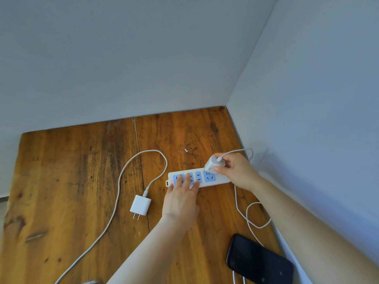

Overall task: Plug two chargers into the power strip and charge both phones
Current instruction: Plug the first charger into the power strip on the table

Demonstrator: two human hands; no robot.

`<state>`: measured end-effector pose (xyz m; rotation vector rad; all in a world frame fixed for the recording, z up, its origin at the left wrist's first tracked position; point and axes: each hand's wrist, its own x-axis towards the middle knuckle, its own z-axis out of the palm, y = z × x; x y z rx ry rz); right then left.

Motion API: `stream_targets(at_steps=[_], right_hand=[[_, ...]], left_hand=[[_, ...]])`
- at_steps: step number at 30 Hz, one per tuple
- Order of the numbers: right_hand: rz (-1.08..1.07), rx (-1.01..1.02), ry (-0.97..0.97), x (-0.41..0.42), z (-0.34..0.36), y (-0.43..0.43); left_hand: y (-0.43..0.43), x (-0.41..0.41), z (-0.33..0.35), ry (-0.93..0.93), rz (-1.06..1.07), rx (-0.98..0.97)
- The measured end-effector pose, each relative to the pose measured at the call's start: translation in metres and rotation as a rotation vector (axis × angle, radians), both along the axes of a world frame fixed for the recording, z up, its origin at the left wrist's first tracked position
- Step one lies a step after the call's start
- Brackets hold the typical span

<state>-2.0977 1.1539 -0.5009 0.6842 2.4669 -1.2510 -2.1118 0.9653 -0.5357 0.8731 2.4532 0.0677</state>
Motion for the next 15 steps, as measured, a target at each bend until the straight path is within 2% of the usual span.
stream_targets(at_steps=[6, 15], right_hand=[[0.188, 0.089, -0.053, -0.005, 0.001, 0.003], [0.07, 0.048, 0.007, 0.001, -0.004, -0.008]], left_hand=[[0.0, -0.002, 0.001, 0.011, -0.005, -0.01], [-0.001, -0.002, 0.001, 0.019, -0.001, -0.009]])
